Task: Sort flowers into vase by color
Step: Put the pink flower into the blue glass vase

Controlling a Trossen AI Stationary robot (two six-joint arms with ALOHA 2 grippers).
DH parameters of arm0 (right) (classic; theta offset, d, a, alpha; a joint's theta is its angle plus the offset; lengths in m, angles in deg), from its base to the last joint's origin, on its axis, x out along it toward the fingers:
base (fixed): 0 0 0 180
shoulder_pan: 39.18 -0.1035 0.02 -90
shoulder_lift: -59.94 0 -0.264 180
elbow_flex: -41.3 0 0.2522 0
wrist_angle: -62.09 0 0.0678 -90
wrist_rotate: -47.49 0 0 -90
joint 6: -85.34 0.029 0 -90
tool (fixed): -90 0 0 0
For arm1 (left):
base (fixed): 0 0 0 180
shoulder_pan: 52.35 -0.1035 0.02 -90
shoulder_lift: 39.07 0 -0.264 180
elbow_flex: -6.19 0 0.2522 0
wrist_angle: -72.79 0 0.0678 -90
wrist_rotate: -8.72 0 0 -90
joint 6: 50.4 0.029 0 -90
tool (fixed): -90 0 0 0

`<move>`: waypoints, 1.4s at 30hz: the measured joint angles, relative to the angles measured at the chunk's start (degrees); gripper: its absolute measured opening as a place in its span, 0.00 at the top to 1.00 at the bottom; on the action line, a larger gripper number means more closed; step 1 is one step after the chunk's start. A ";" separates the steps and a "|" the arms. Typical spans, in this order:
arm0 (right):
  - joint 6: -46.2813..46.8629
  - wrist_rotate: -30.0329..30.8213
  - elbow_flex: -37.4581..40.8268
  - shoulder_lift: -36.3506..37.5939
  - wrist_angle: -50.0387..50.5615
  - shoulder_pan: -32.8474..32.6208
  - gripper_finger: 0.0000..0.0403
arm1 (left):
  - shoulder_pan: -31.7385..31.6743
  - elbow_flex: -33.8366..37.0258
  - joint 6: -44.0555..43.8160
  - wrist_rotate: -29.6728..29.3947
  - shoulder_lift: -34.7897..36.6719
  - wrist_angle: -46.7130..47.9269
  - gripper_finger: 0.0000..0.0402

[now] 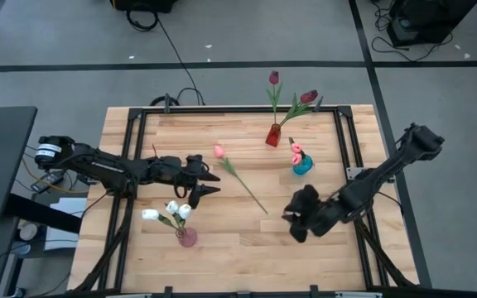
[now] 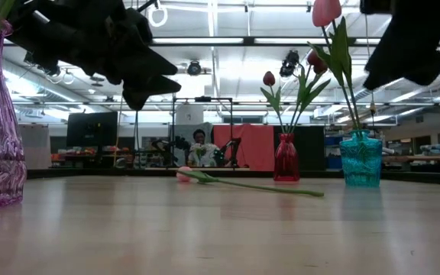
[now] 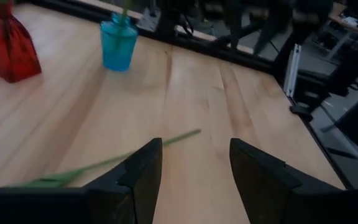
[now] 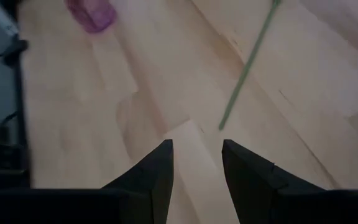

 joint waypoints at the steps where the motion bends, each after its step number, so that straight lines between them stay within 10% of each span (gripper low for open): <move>1: 0.05 0.70 0.00 -1.70 -1.11 -0.02 0.63 | 0.02 0.00 -0.01 -0.84 -0.02 -0.39 0.52; 31: -2.70 19.54 -0.02 -31.21 -28.24 3.00 0.63 | -5.90 -0.02 2.12 -1.90 10.45 9.03 0.52; 42: -7.29 14.92 -0.06 -34.42 -28.54 3.74 0.63 | -5.61 0.00 0.17 -1.71 7.63 9.73 0.52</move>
